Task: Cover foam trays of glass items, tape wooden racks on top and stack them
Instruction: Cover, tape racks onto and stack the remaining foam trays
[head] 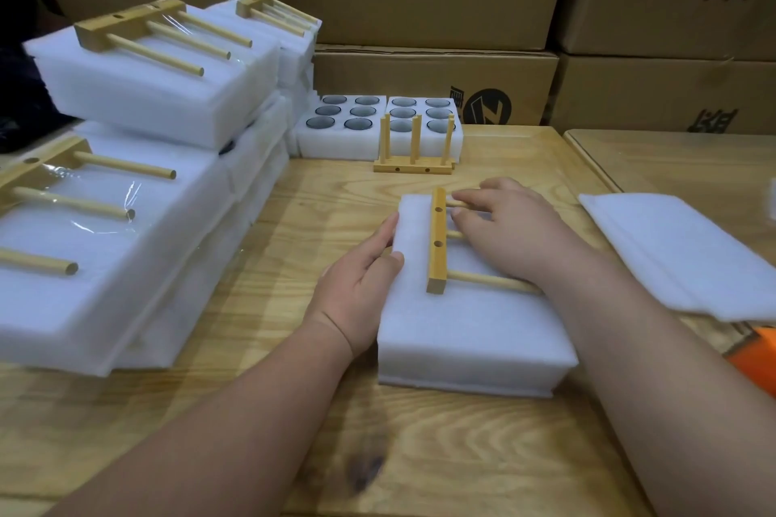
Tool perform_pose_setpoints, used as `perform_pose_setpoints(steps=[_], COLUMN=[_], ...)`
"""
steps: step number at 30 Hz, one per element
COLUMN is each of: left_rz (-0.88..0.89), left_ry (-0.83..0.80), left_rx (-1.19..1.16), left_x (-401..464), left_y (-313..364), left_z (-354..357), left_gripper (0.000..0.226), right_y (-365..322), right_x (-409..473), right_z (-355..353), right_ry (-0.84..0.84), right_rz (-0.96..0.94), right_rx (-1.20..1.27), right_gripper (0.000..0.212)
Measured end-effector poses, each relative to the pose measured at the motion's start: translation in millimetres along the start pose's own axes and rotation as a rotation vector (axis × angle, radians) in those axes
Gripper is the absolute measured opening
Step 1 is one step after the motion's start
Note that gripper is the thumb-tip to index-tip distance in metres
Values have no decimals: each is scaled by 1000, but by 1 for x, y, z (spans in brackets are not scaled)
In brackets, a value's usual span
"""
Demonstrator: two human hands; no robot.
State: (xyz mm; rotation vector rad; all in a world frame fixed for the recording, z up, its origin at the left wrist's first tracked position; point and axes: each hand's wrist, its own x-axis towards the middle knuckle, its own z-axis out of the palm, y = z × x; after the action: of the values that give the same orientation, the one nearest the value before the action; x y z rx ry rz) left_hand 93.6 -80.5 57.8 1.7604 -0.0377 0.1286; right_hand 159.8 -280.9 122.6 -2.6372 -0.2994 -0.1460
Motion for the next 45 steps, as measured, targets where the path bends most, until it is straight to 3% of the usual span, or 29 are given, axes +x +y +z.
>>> perform_pose_setpoints(steps=[9, 15, 18, 24, 32, 38, 42, 45], left_rz=[17, 72, 95, 61, 40, -28, -48, -47], left_ry=[-1, -1, 6, 14, -15, 35, 40, 51], left_rx=[30, 122, 120, 133, 204, 127, 151, 150], left_x=[0, 1, 3, 5, -11, -31, -30, -28], left_y=[-2, -2, -4, -6, 2, 4, 8, 6], left_z=[-1, 0, 0, 0, 2, 3, 3, 3], left_gripper=[61, 59, 48, 50, 40, 53, 68, 71], right_y=[-17, -45, -47, -44, -51, -54, -58, -44], right_x=[-9, -31, -39, -38, -44, -49, -55, -68], right_z=[-6, -12, 7, 14, 7, 2, -19, -65], right_ry=[-75, -263, -265, -202, -179, -216, -231, -112], right_rz=[-28, -134, -160, -157, -73, -82, 0, 25], right_rx=[-31, -70, -194, -196, -239, -211, 80, 226], right_gripper=[47, 98, 92, 86, 98, 107, 83, 72])
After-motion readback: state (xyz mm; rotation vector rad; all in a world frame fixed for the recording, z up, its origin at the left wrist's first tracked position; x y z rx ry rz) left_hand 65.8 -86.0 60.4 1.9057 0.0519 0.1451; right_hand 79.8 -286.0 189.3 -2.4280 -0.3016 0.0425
